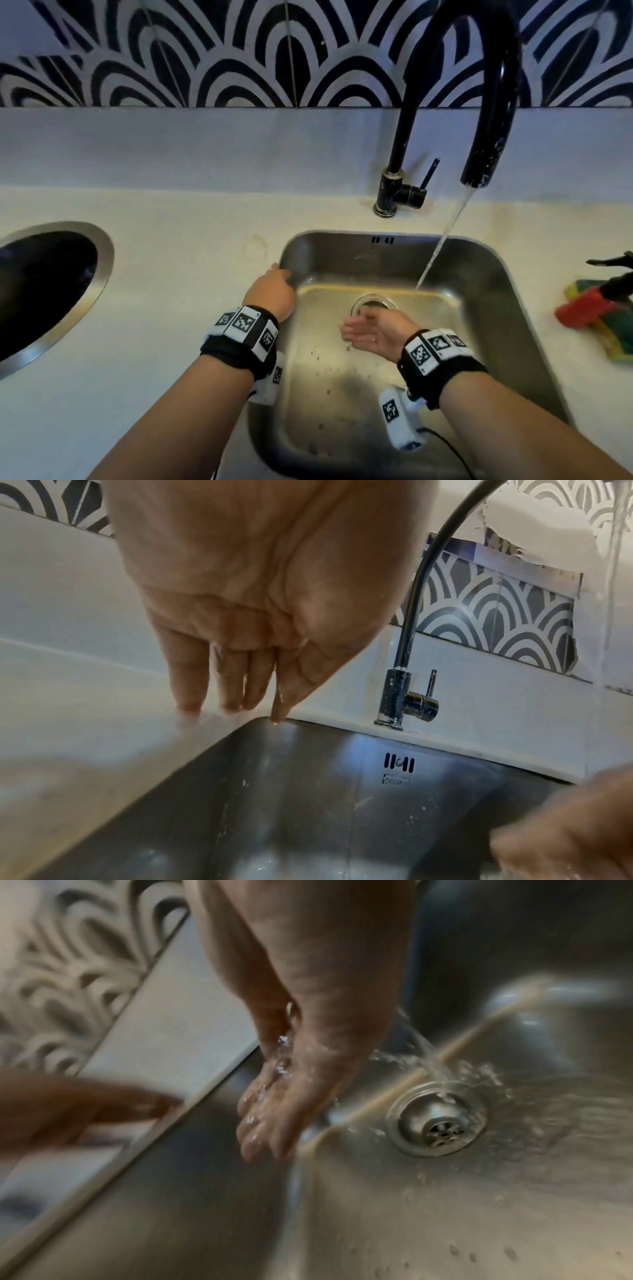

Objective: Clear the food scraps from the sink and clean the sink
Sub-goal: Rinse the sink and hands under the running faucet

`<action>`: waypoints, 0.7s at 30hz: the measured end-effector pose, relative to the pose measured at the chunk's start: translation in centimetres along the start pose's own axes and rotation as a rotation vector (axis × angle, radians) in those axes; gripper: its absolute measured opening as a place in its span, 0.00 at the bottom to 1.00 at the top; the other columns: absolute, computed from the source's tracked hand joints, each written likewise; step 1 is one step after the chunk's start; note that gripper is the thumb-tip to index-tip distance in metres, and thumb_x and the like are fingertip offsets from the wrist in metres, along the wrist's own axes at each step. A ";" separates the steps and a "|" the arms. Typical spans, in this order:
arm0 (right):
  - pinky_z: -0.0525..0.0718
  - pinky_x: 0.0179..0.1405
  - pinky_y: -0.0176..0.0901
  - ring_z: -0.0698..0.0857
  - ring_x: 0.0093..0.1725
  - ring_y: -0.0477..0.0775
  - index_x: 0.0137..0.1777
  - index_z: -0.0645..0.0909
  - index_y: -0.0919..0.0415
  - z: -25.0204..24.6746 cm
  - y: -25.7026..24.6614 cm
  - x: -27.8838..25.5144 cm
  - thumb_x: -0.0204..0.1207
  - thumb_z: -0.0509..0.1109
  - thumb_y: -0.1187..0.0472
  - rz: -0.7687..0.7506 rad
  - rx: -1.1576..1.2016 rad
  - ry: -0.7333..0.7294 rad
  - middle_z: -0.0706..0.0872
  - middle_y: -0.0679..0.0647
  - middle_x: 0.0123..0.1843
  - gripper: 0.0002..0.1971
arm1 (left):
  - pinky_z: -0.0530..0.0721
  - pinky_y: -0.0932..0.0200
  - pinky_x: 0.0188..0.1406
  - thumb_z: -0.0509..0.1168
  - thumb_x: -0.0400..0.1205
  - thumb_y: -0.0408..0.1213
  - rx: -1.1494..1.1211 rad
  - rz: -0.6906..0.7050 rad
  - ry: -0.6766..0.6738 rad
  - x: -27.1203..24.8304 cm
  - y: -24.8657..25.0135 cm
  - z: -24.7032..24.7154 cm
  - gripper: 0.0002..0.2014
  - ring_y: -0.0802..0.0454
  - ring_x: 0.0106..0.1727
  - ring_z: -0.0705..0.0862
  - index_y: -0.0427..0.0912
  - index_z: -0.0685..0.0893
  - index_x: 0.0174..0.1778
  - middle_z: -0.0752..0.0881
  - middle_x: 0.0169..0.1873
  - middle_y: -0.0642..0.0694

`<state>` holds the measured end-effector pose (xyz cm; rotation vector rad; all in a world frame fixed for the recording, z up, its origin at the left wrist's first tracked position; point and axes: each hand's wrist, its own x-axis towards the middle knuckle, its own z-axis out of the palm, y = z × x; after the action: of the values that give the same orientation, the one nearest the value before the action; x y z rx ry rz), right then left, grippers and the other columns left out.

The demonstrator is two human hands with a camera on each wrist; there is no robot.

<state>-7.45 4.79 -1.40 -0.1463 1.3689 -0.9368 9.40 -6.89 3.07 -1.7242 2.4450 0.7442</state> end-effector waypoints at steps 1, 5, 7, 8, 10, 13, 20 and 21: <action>0.81 0.45 0.43 0.86 0.43 0.56 0.46 0.83 0.68 1.7 1.1 -0.4 0.86 0.55 0.55 0.076 -0.173 -0.084 0.88 0.61 0.44 0.20 | 0.68 0.53 0.73 0.52 0.84 0.30 0.003 0.000 -0.001 -0.3 0.1 -0.1 0.22 0.41 0.74 0.72 0.39 0.72 0.75 0.66 0.79 0.41; 0.79 0.45 0.39 0.82 0.45 0.49 0.57 0.83 0.64 7.9 5.6 -1.2 0.86 0.56 0.57 0.235 -0.670 -0.302 0.86 0.56 0.52 0.15 | 0.69 0.53 0.72 0.52 0.84 0.31 0.004 -0.023 -0.008 -1.7 0.3 -0.4 0.20 0.40 0.73 0.73 0.38 0.75 0.73 0.72 0.74 0.37; 0.79 0.47 0.40 0.81 0.44 0.47 0.63 0.81 0.63 9.2 6.2 -0.9 0.85 0.57 0.59 0.144 -0.785 -0.324 0.85 0.52 0.52 0.15 | 0.70 0.52 0.73 0.52 0.84 0.32 0.011 -0.052 -0.004 -2.3 0.2 -0.3 0.20 0.40 0.73 0.74 0.38 0.74 0.73 0.74 0.73 0.36; 0.79 0.45 0.39 0.81 0.42 0.47 0.62 0.81 0.62 9.2 5.9 -0.7 0.84 0.57 0.60 0.093 -0.770 -0.304 0.84 0.51 0.49 0.14 | 0.71 0.51 0.72 0.52 0.84 0.31 0.019 -0.070 -0.001 -2.5 0.0 -0.3 0.20 0.40 0.72 0.75 0.37 0.74 0.73 0.76 0.71 0.36; 0.73 0.37 0.38 0.79 0.37 0.47 0.54 0.82 0.60 7.9 4.4 -0.2 0.85 0.56 0.58 0.058 -0.652 -0.225 0.82 0.50 0.42 0.13 | 0.73 0.51 0.68 0.53 0.83 0.30 0.041 -0.094 0.007 -3.1 -0.3 -0.2 0.20 0.38 0.69 0.77 0.37 0.76 0.71 0.79 0.68 0.35; 0.71 0.35 0.39 0.80 0.35 0.49 0.43 0.79 0.57 3.7 1.2 0.5 0.84 0.58 0.55 0.027 -0.549 -0.093 0.83 0.51 0.39 0.13 | 0.74 0.52 0.67 0.54 0.83 0.30 0.043 -0.118 0.020 -3.7 -0.7 0.0 0.19 0.39 0.68 0.79 0.37 0.78 0.69 0.81 0.66 0.35; 0.78 0.46 0.46 0.83 0.41 0.56 0.46 0.79 0.65 -4.9 -4.1 -1.0 0.87 0.54 0.57 -0.092 -0.233 0.112 0.84 0.60 0.44 0.16 | 0.74 0.52 0.70 0.55 0.83 0.31 0.038 -0.154 0.026 -4.3 -0.8 0.4 0.19 0.39 0.69 0.78 0.36 0.79 0.68 0.80 0.67 0.36; 0.79 0.49 0.49 0.84 0.43 0.57 0.46 0.79 0.65 -5.6 -4.2 -1.0 0.87 0.53 0.57 -0.092 -0.156 0.102 0.84 0.61 0.45 0.16 | 0.74 0.52 0.71 0.55 0.83 0.31 0.038 -0.154 0.025 -4.2 -0.7 0.4 0.19 0.39 0.69 0.78 0.36 0.79 0.68 0.80 0.68 0.36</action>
<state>-14.29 5.09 0.49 -0.2849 1.5402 -0.9236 11.56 -3.20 3.79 -1.8915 2.2925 0.6589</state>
